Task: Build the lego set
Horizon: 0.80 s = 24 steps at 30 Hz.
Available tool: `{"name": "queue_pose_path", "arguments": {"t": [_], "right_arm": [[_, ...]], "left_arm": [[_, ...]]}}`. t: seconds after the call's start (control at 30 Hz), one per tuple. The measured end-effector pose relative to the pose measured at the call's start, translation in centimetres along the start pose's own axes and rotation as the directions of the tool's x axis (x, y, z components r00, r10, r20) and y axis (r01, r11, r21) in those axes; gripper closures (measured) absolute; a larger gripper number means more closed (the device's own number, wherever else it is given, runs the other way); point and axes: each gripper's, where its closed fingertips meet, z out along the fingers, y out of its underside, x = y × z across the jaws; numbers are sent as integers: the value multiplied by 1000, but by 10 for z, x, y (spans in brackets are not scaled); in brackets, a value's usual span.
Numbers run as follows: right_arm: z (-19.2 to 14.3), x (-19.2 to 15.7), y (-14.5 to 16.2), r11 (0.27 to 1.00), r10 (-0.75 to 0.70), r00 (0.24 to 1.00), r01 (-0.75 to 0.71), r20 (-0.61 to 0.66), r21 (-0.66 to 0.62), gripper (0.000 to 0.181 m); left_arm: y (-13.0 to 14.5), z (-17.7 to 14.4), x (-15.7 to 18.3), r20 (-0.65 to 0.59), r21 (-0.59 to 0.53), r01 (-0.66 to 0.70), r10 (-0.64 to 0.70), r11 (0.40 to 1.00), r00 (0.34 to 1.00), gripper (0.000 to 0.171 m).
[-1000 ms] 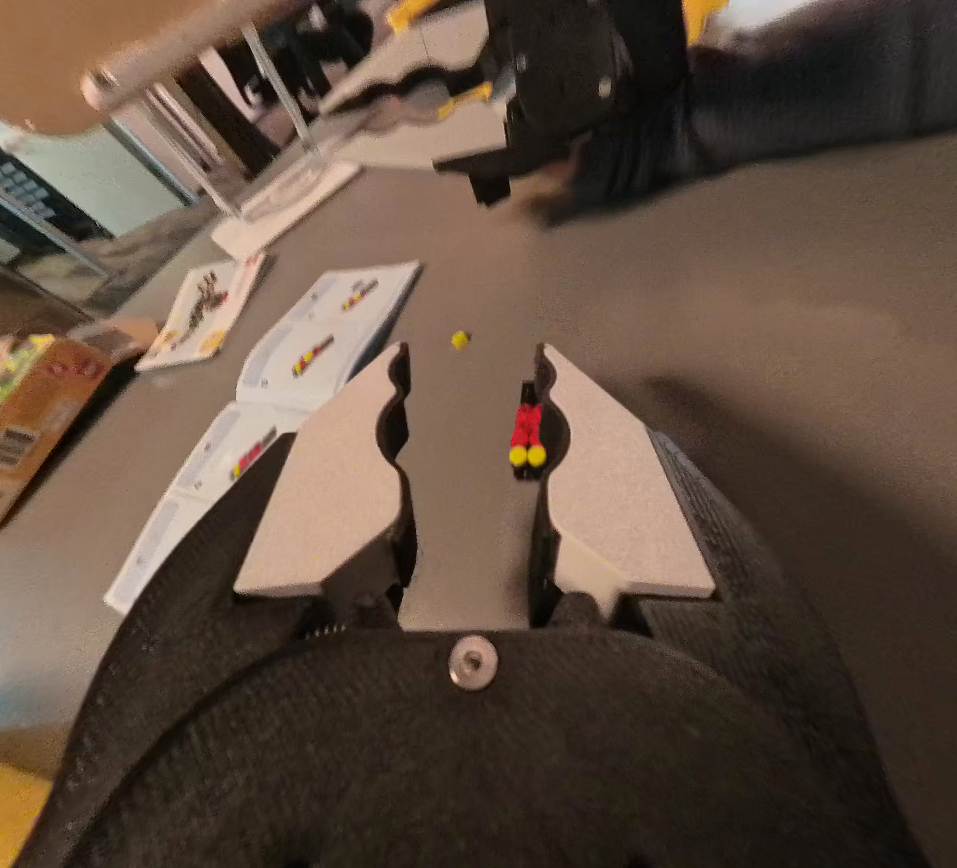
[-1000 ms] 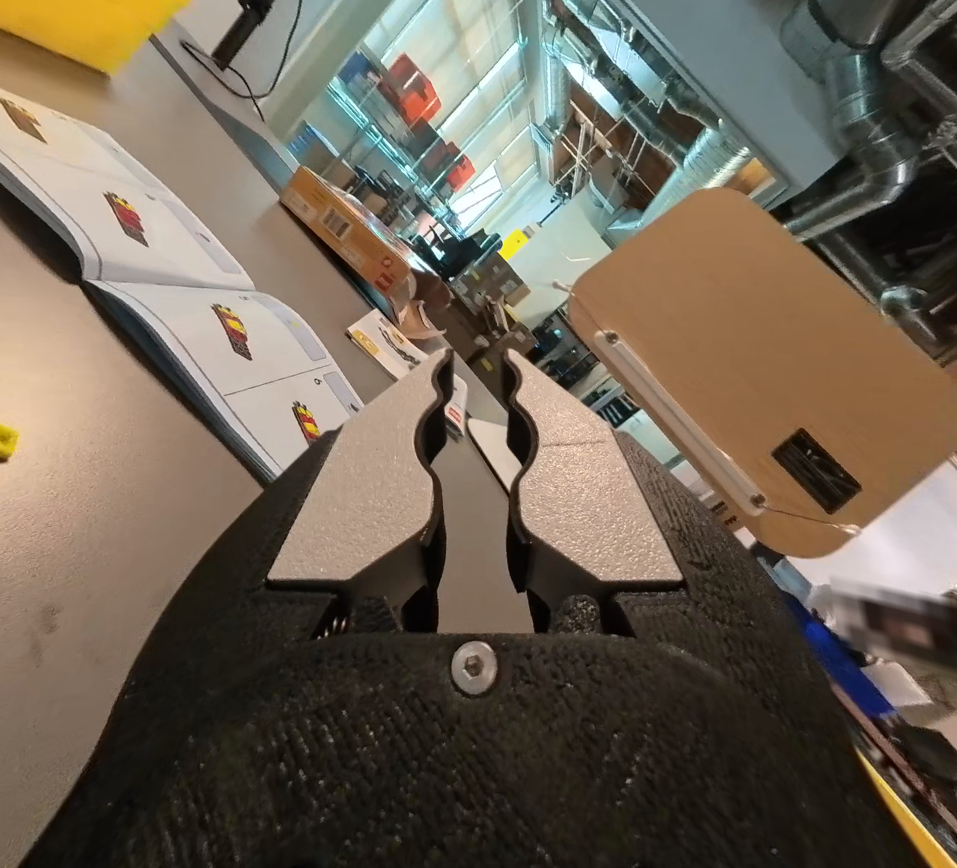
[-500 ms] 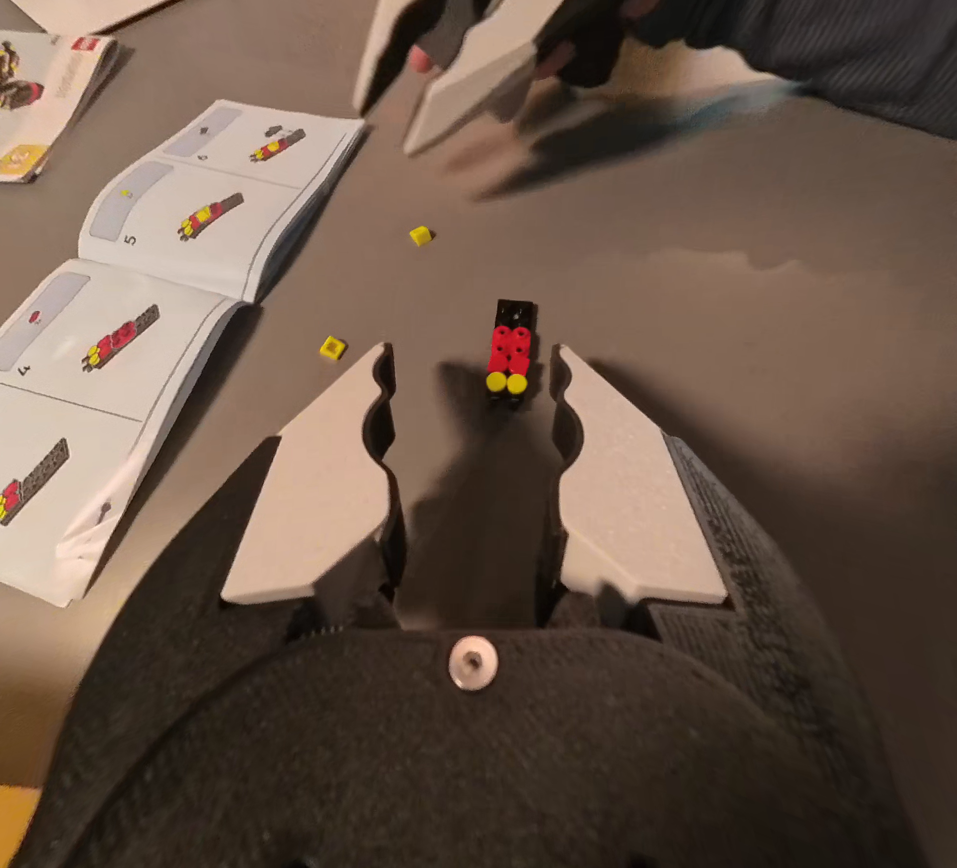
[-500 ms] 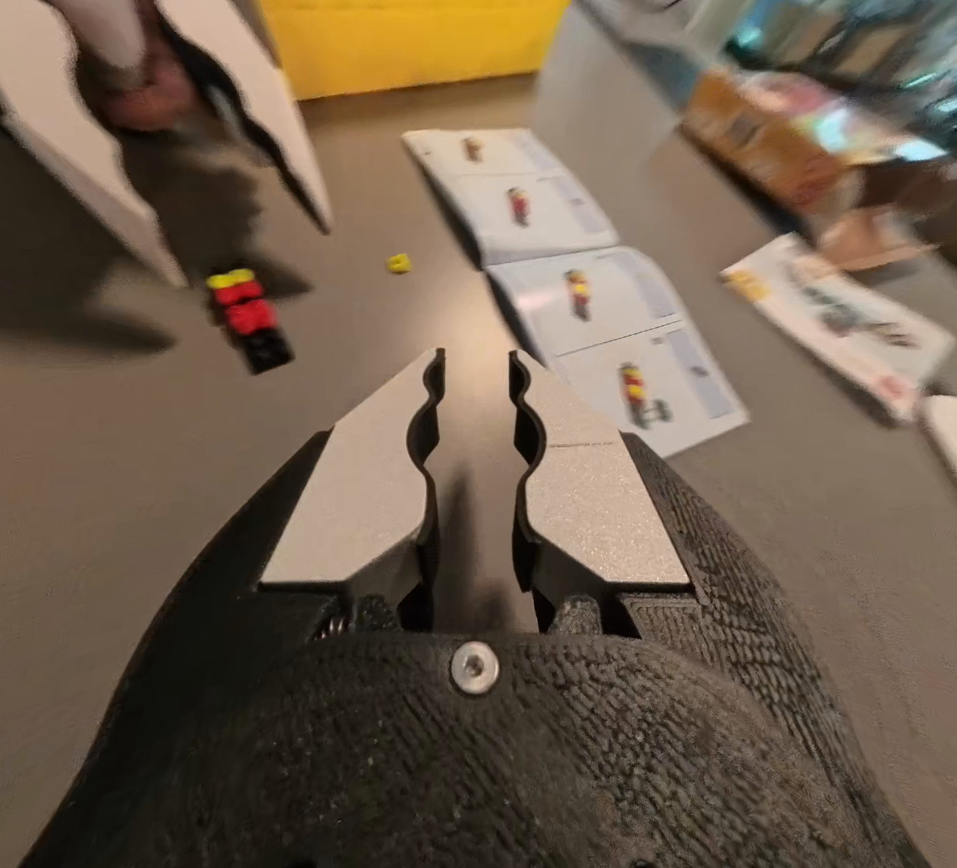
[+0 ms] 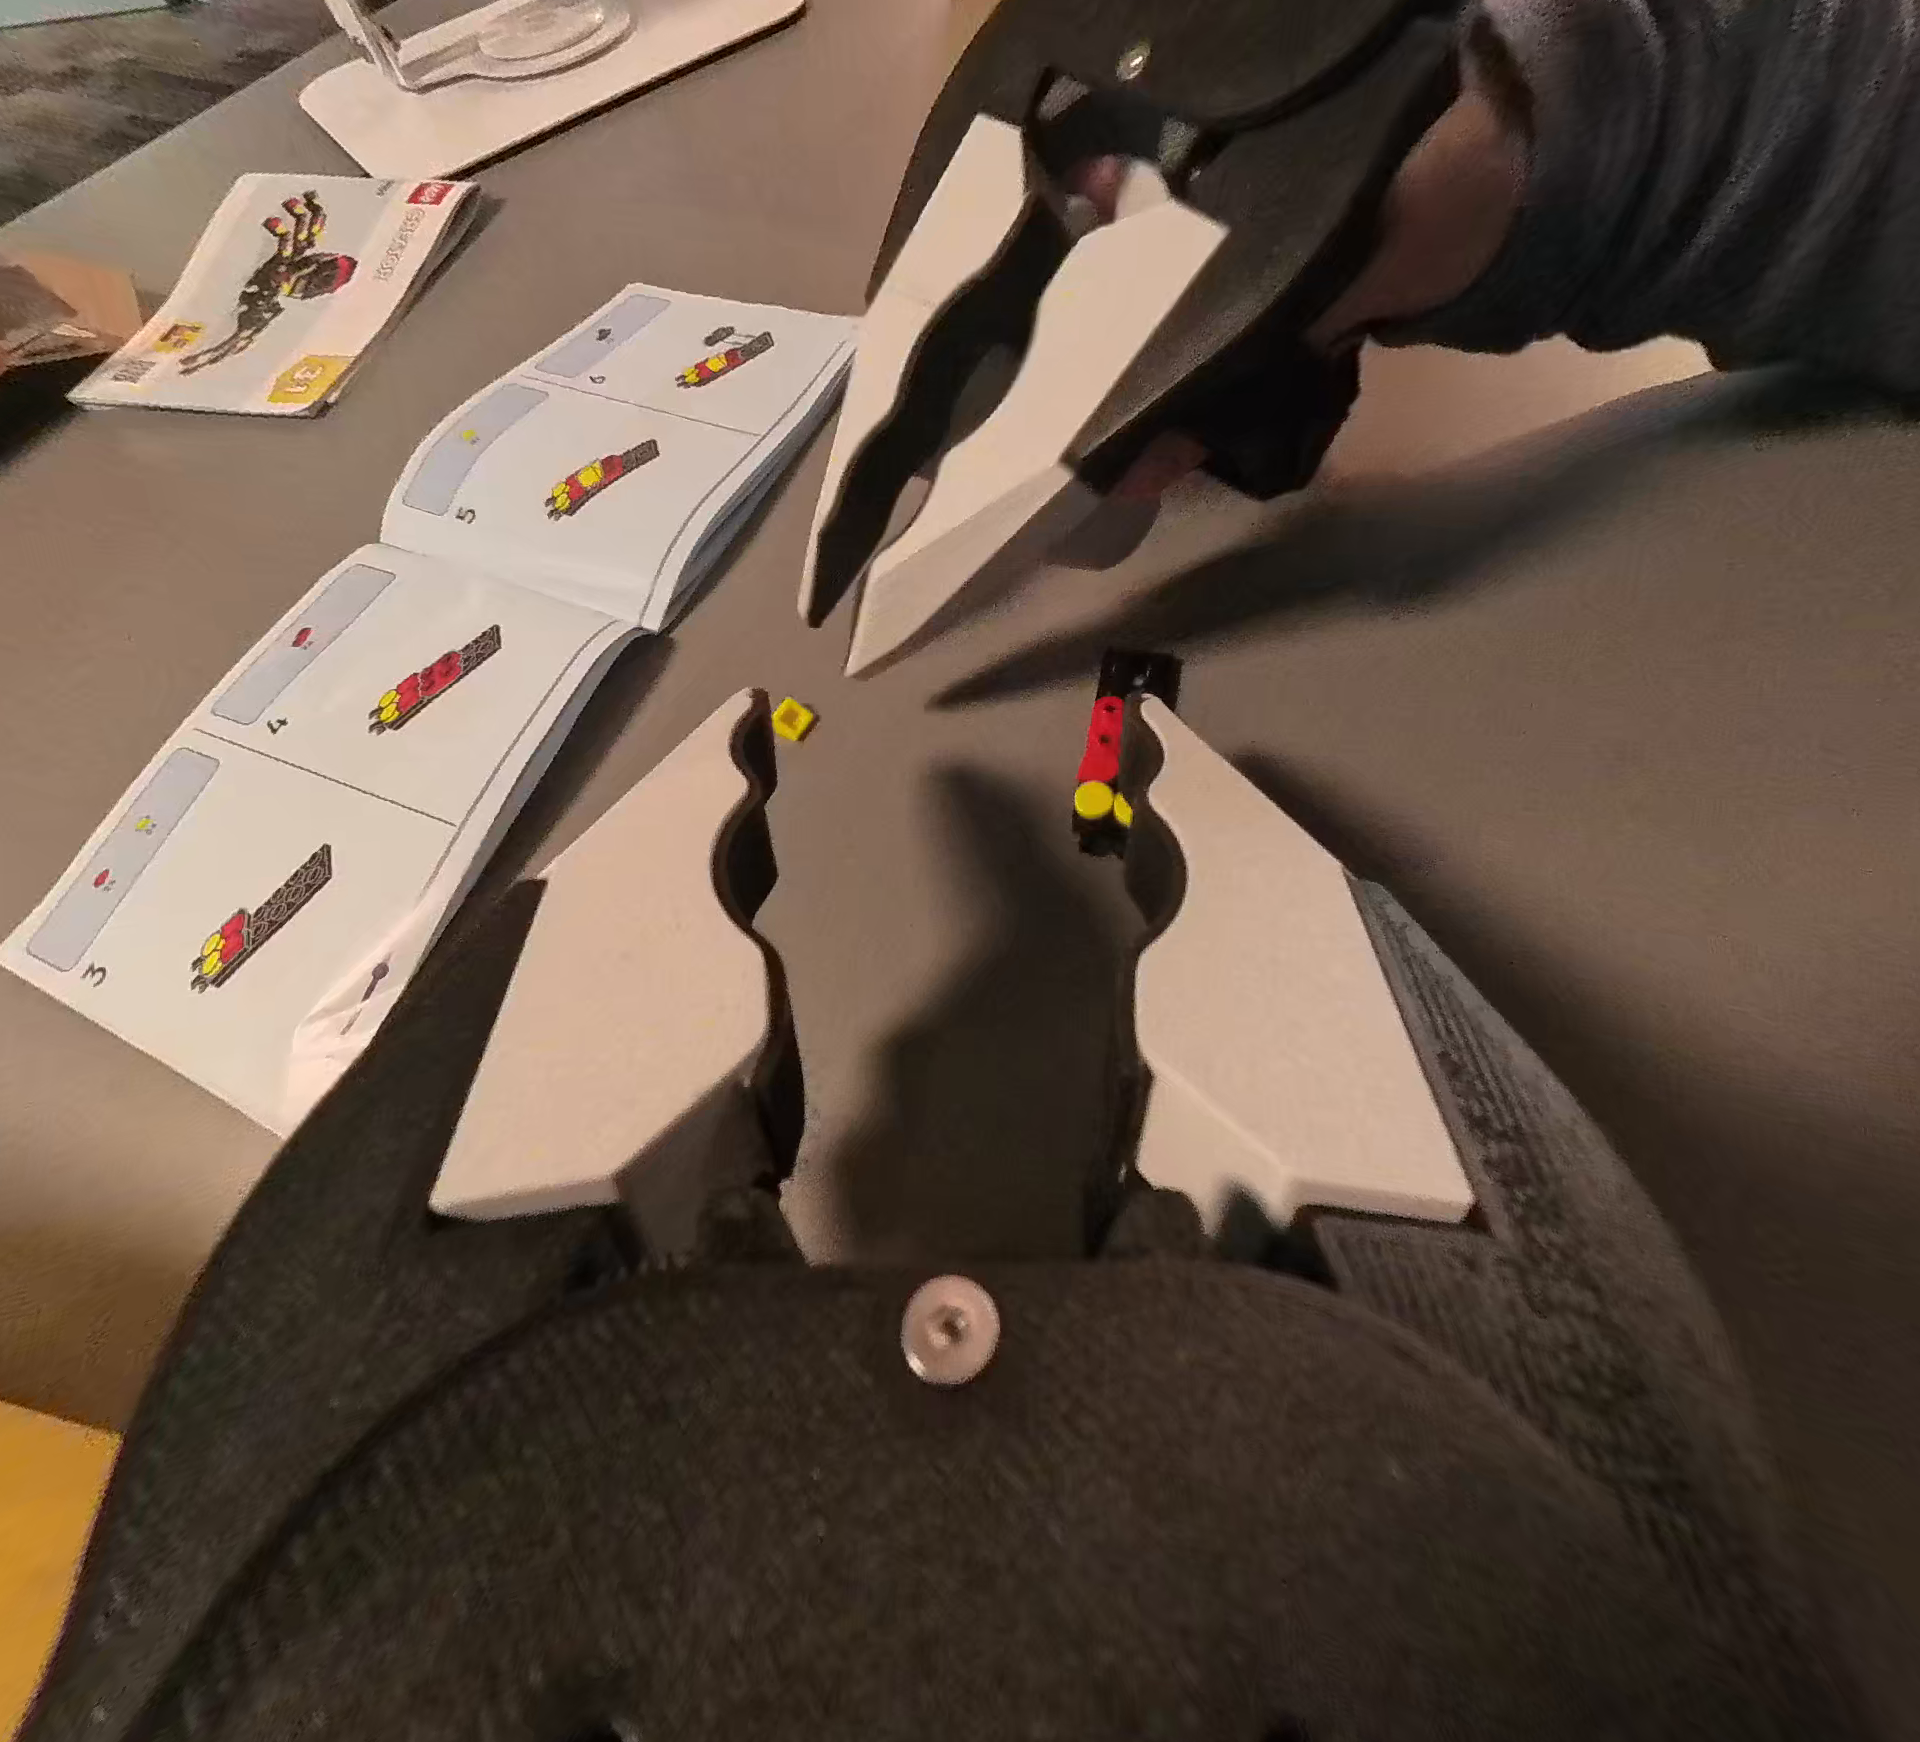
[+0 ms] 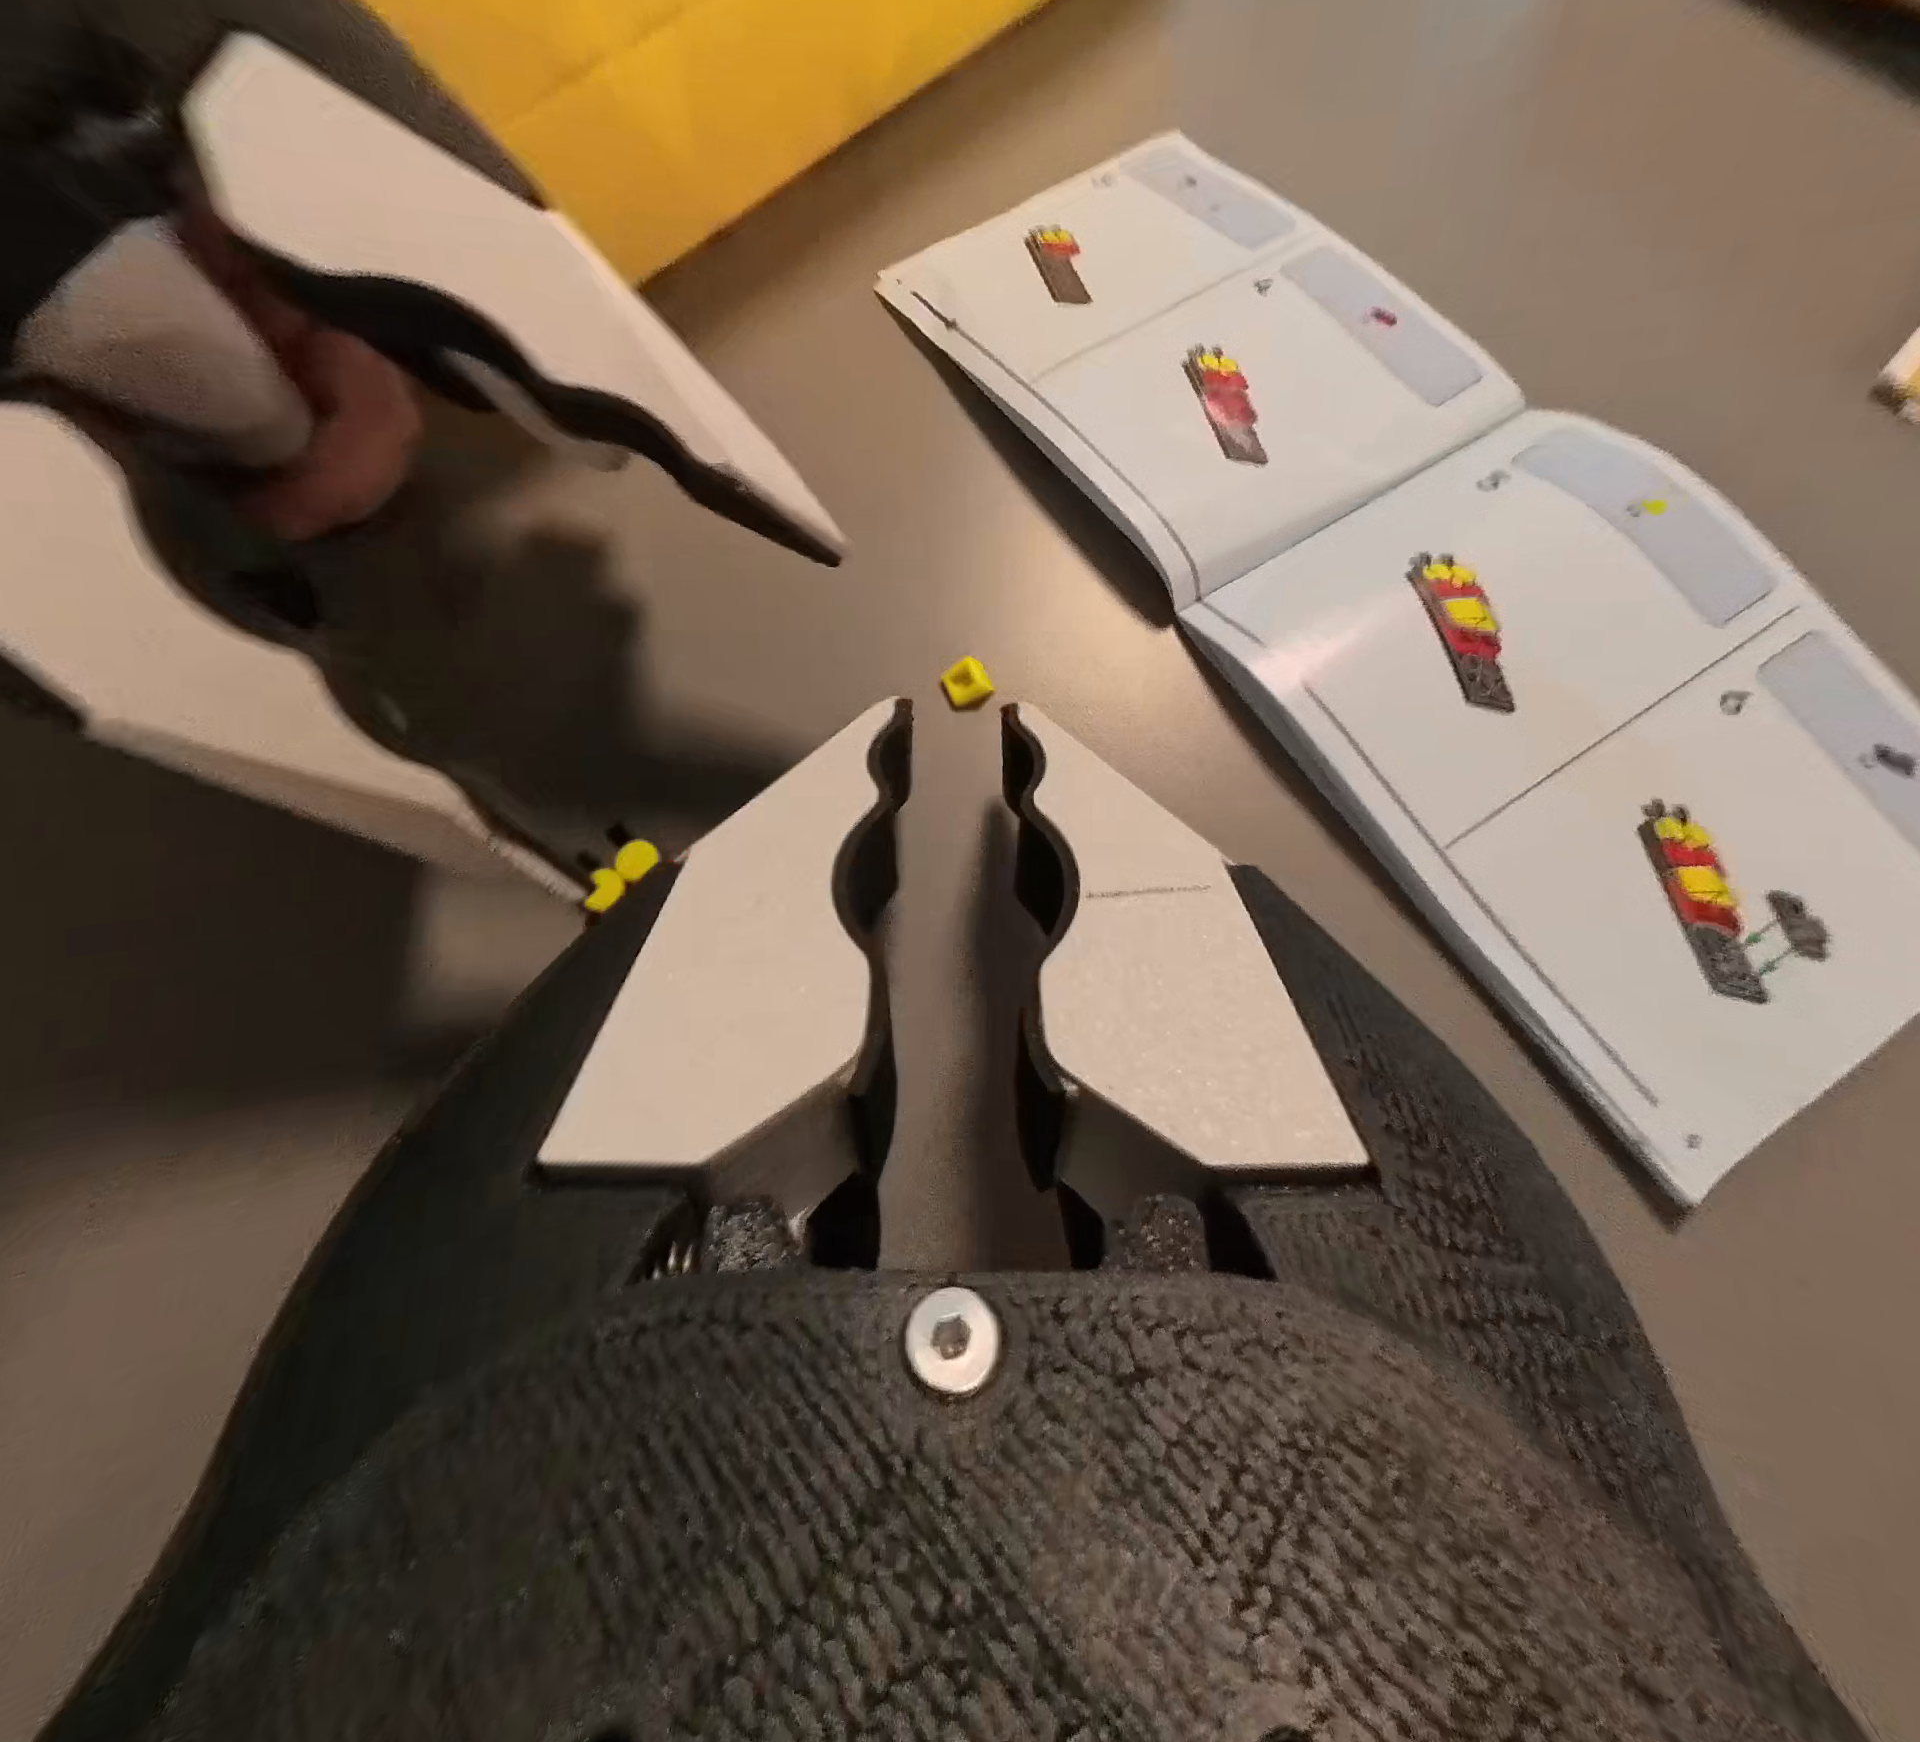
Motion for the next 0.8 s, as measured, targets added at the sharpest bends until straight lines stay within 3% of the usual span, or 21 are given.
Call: {"name": "queue_pose_path", "arguments": {"t": [0.1, 0.2, 0.6, 0.7, 0.8], "right_arm": [[10, -3, 7, 989, 125, 992, -123, 14, -85, 167], [15, -5, 5, 979, 153, 988, -155, -29, -130, 165], [22, 1, 3, 985, -19, 989, -7, -146, -175, 176], [12, -12, -9, 1000, 13, 1000, -13, 22, -23, 176], [-16, -27, -34, 962, 168, 938, -223, 304, 157, 176]], "left_arm": [[2, 0, 0, 8, -11, -7, 7, 1000, 1000, 104], [2, 0, -1, 5, -11, 1, -1, 1000, 1000, 103], [1, -8, -1, 1, 19, 0, 0, 1000, 1000, 103], [-2, -10, -2, 11, 46, 2, -3, 999, 1000, 105], [-11, -14, -5, 43, 116, -31, 26, 993, 999, 111]]}}
